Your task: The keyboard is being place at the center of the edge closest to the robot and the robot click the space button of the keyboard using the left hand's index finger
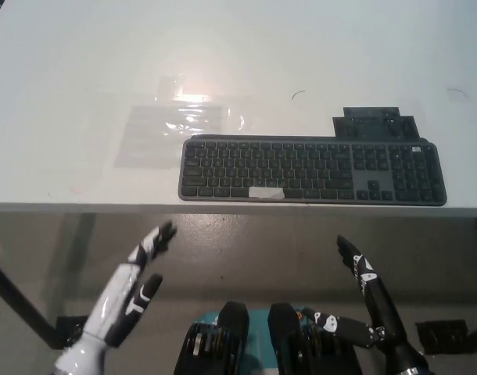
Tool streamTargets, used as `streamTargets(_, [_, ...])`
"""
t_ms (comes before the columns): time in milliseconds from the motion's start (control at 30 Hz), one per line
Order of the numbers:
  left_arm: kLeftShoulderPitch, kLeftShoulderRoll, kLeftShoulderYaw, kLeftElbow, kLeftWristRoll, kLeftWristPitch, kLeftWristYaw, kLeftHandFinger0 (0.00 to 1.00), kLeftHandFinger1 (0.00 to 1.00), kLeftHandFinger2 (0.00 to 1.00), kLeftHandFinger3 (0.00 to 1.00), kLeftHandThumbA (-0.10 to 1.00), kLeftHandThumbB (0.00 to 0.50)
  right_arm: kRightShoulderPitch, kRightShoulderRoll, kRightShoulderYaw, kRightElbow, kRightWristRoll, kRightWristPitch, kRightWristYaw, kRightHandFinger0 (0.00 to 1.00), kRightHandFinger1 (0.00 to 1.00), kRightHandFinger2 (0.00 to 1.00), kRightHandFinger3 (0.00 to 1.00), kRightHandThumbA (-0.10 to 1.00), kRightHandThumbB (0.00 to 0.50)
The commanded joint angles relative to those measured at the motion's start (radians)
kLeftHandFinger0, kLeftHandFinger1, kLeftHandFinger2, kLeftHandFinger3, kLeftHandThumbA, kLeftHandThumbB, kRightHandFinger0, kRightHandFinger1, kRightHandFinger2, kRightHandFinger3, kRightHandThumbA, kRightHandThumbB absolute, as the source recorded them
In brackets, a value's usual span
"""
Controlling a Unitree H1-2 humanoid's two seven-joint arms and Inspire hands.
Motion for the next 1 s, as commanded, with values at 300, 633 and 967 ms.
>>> streamTargets(300, [-0.303,-0.012,-0.047,-0.169,0.307,0.139,-0.078,0.0,0.0,0.0,1.0,1.0,0.443,-0.019,0.002,0.005,-0.017,-0.01,-0.062,0.011,1.0,1.0,1.0,1.0,1.0,0.435])
streamTargets(633, [-0.465,-0.041,-0.114,0.112,0.394,0.208,-0.071,0.0,0.02,0.14,1.0,1.0,0.355,-0.021,0.003,0.003,-0.021,-0.014,-0.076,0.006,1.0,1.0,1.0,1.0,1.0,0.424])
streamTargets(967, [-0.52,-0.067,-0.152,0.329,0.429,0.206,-0.033,0.0,0.08,0.24,1.0,1.0,0.381,-0.027,0.0,0.001,-0.026,-0.014,-0.081,0.004,1.0,1.0,1.0,1.0,1.0,0.408])
